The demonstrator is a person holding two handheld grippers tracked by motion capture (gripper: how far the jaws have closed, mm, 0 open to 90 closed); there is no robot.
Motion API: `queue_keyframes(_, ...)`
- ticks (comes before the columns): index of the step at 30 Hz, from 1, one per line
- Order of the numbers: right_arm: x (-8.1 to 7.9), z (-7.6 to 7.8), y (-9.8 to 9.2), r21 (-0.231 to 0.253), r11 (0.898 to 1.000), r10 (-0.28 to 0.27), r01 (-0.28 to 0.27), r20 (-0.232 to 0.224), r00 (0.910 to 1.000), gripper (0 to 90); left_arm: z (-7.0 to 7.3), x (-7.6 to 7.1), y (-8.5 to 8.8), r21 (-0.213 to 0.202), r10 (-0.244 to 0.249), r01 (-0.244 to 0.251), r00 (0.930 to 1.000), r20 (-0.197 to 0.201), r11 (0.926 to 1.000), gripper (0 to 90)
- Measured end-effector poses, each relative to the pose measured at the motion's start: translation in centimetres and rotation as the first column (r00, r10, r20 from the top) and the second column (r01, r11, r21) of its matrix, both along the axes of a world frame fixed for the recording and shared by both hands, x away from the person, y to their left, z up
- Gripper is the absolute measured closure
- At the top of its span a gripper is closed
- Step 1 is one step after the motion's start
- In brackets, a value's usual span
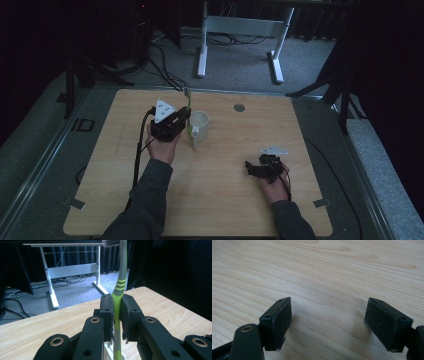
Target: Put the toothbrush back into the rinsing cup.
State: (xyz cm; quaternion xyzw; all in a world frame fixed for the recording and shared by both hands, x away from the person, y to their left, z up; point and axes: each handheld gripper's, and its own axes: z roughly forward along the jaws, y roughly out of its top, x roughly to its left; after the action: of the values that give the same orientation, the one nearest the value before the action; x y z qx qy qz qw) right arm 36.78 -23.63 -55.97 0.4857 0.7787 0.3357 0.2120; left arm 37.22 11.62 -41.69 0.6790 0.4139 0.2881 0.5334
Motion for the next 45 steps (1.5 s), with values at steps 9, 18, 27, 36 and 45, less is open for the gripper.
queue_keyframes(9,0.0,0.0,0.0,0.000,1.000,0.000,0.000,0.000,1.0000,21.3,-0.2,0.3,-0.2,0.000,-0.003,0.003,1.0000,-0.003,1.0000,80.3)
queue_keyframes(18,0.0,0.0,0.0,0.000,1.000,0.000,0.000,-0.001,1.0000,21.3,-0.4,0.5,-0.3,-0.001,-0.005,0.005,1.0000,0.001,1.0000,80.4)
queue_keyframes(27,0.0,0.0,0.0,0.000,1.000,0.000,0.000,0.000,1.0000,21.3,-0.4,0.6,-0.6,-0.005,-0.002,0.003,0.9999,0.010,1.0000,80.4)
queue_keyframes(36,0.0,0.0,0.0,0.000,1.000,0.000,0.000,-0.001,1.0000,21.3,-0.6,0.9,-1.0,0.011,0.001,-0.001,0.9999,0.017,0.9999,80.3)
queue_keyframes(45,0.0,0.0,0.0,0.000,1.000,0.000,0.000,0.000,1.0000,21.3,-0.9,1.2,-1.4,0.028,0.005,-0.006,0.9999,0.016,0.9996,80.3)
